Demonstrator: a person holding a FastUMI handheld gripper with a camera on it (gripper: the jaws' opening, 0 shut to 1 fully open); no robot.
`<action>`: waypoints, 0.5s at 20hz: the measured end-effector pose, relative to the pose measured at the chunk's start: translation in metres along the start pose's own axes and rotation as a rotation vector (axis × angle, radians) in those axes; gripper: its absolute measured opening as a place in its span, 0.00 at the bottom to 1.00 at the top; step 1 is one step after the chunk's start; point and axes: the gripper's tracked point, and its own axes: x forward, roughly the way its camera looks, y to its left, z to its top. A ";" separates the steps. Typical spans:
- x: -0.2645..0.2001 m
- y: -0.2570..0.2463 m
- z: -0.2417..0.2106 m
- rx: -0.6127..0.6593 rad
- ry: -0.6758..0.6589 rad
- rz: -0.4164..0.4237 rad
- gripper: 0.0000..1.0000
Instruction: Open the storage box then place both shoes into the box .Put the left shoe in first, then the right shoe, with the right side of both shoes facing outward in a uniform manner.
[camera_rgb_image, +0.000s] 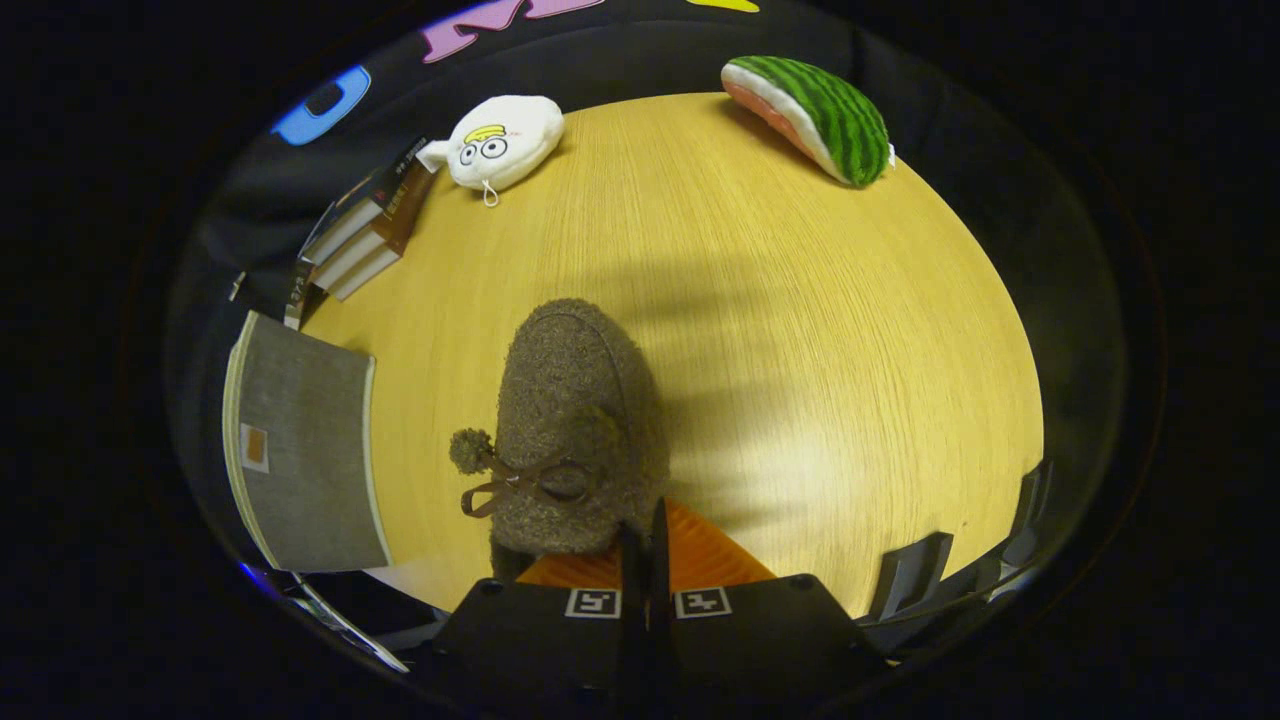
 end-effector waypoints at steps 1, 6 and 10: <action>-0.008 0.007 0.005 0.009 -0.009 0.016 0.05; -0.051 0.062 0.030 0.020 -0.050 0.109 0.05; -0.079 0.122 0.043 0.003 -0.067 0.193 0.05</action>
